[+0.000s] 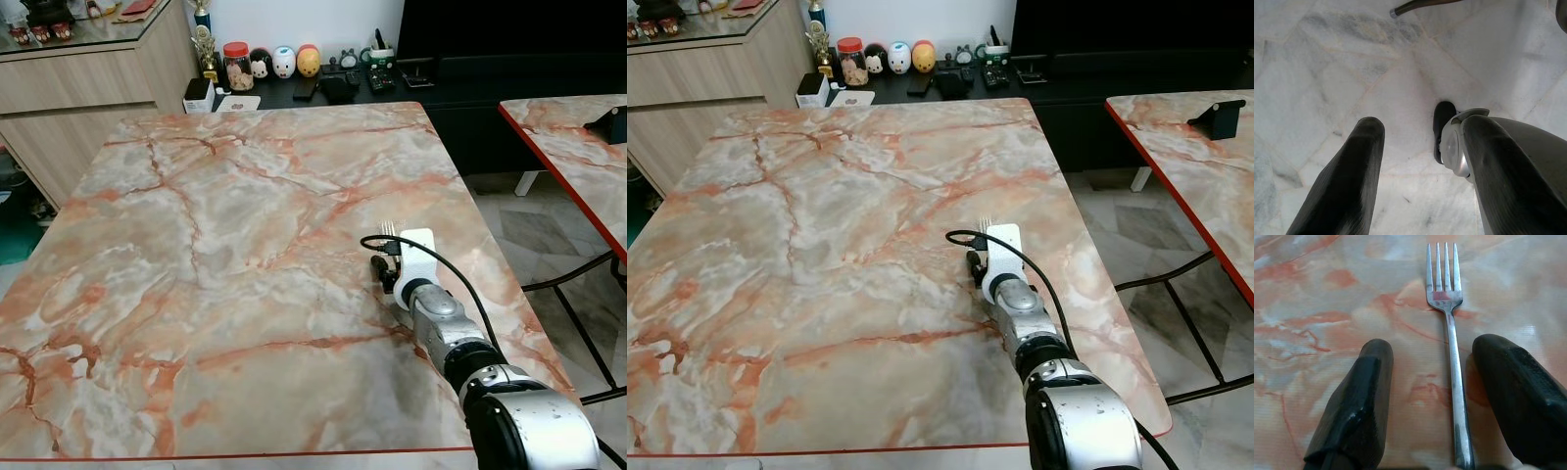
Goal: Setting the table
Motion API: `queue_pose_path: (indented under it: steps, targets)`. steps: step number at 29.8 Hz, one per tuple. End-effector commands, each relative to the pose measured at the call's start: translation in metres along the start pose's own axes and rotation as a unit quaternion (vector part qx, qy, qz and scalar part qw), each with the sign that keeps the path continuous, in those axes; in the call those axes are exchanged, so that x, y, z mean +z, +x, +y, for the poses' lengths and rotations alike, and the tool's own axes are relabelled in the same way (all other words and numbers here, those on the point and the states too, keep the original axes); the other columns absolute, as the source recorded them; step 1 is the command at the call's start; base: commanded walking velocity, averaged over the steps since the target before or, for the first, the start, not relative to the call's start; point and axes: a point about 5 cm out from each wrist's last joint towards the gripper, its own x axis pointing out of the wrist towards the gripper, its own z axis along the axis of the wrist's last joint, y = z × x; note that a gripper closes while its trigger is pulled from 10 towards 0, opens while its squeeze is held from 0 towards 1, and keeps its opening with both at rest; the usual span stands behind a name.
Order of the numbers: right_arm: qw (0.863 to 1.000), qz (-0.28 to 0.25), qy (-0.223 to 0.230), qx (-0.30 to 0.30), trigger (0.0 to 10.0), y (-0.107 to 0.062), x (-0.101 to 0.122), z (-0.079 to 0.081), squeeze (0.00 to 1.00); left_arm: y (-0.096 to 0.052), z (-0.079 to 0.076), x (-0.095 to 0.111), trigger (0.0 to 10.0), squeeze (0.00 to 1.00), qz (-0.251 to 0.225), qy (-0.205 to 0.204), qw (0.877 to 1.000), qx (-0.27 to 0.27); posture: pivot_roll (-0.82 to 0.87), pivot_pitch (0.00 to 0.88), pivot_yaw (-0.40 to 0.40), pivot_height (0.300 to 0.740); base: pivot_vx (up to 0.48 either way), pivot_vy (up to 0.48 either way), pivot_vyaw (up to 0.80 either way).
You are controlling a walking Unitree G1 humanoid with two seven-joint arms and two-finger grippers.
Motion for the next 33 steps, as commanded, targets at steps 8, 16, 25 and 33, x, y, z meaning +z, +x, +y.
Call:
queue_pose_path:
  steps: [8, 16, 25, 33]
  targets:
    - [0.999, 0.039, 0.0, -0.018, 10.0, -0.002, -0.016, -0.002, 0.0, -0.002, 0.001, -0.007, 10.0, 0.0, 0.009, 0.0, 1.0, 0.001, 0.0, 0.069, 0.043, 0.74, 0.0, 0.0, 0.0]
    - [0.999, 0.046, -0.003, -0.022, 0.0, -0.003, -0.021, -0.004, 0.0, -0.002, -0.001, -0.007, 10.0, 0.0, 0.01, -0.001, 1.0, 0.0, 0.01, 0.061, 0.04, 0.74, 0.0, 0.0, 0.0]
    - [0.999, 0.05, -0.009, -0.015, 0.0, -0.004, -0.023, -0.004, 0.0, -0.001, -0.003, -0.004, 10.0, 0.0, 0.005, -0.004, 1.0, -0.001, 0.01, 0.047, 0.04, 0.74, 0.0, 0.0, 0.0]
    - [0.999, 0.04, -0.006, -0.013, 0.0, -0.003, -0.019, -0.004, 0.0, 0.001, -0.004, 0.002, 10.0, 0.0, -0.001, 0.0, 1.0, -0.005, 0.0, 0.029, 0.041, 0.74, 0.0, 0.0, 0.0]
